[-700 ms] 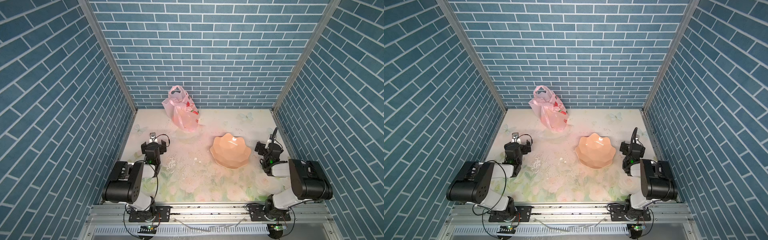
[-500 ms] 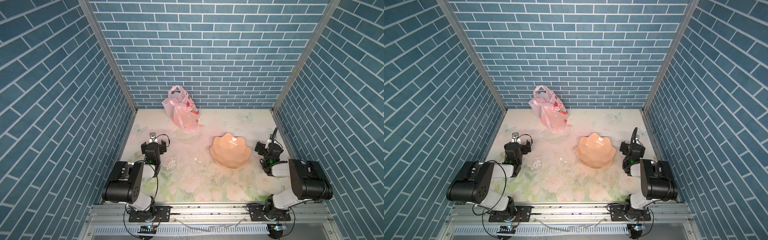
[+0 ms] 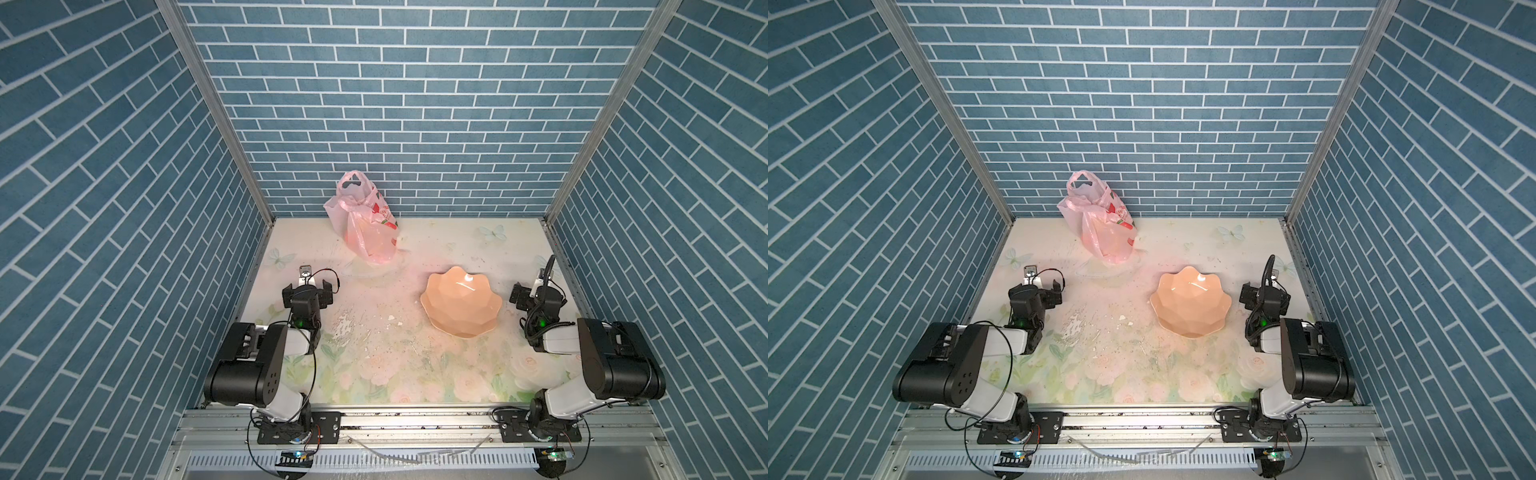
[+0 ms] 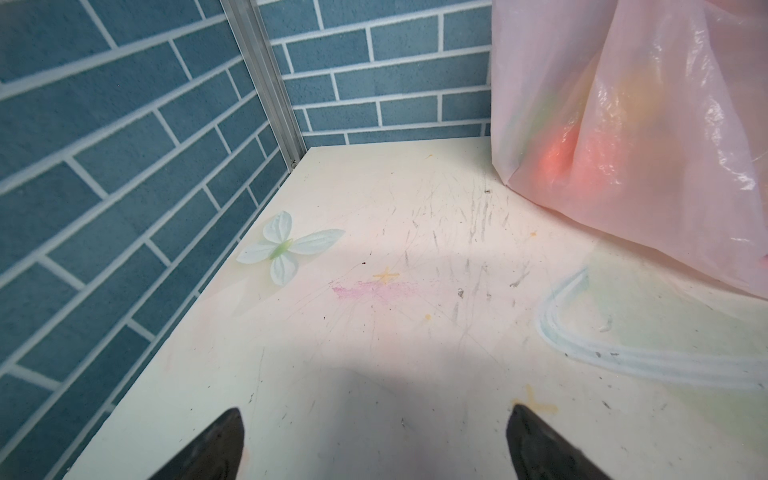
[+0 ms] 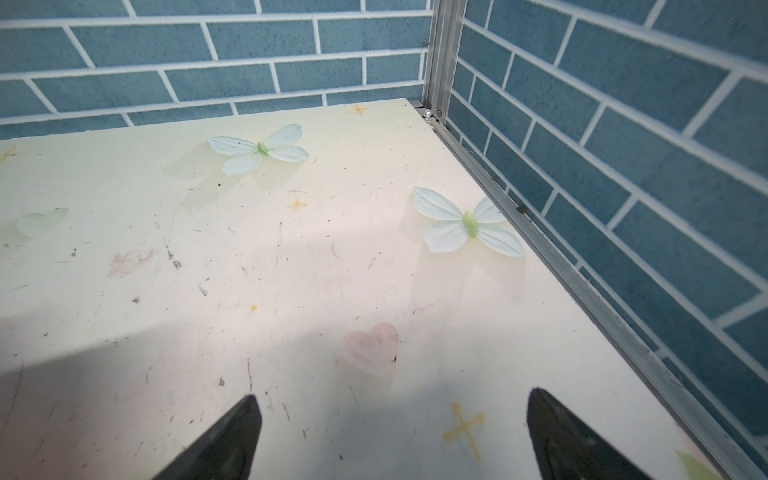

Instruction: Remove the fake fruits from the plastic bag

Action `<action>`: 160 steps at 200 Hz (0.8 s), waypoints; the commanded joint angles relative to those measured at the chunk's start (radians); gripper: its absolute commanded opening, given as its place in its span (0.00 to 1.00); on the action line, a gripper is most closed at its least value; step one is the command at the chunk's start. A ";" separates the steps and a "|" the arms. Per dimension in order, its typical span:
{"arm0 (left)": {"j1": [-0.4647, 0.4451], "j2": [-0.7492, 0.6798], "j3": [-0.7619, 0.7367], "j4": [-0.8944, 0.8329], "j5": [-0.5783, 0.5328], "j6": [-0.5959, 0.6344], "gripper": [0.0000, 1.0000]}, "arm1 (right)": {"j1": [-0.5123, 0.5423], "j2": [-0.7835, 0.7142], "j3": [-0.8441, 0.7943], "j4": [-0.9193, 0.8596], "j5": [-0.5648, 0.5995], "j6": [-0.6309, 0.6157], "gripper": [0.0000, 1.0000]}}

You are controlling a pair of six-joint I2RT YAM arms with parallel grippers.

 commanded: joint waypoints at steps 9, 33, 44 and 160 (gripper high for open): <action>0.005 0.001 0.011 0.008 -0.003 0.008 0.99 | 0.001 0.005 0.024 0.009 -0.008 -0.016 0.99; 0.005 0.002 0.012 0.007 -0.002 0.008 0.99 | 0.001 0.003 0.025 0.010 -0.008 -0.017 0.99; 0.005 0.002 0.011 0.006 -0.002 0.008 0.99 | 0.001 0.003 0.025 0.009 -0.008 -0.017 0.99; 0.005 -0.048 0.023 -0.047 -0.009 0.001 0.99 | 0.001 -0.006 0.023 0.006 0.002 -0.010 0.99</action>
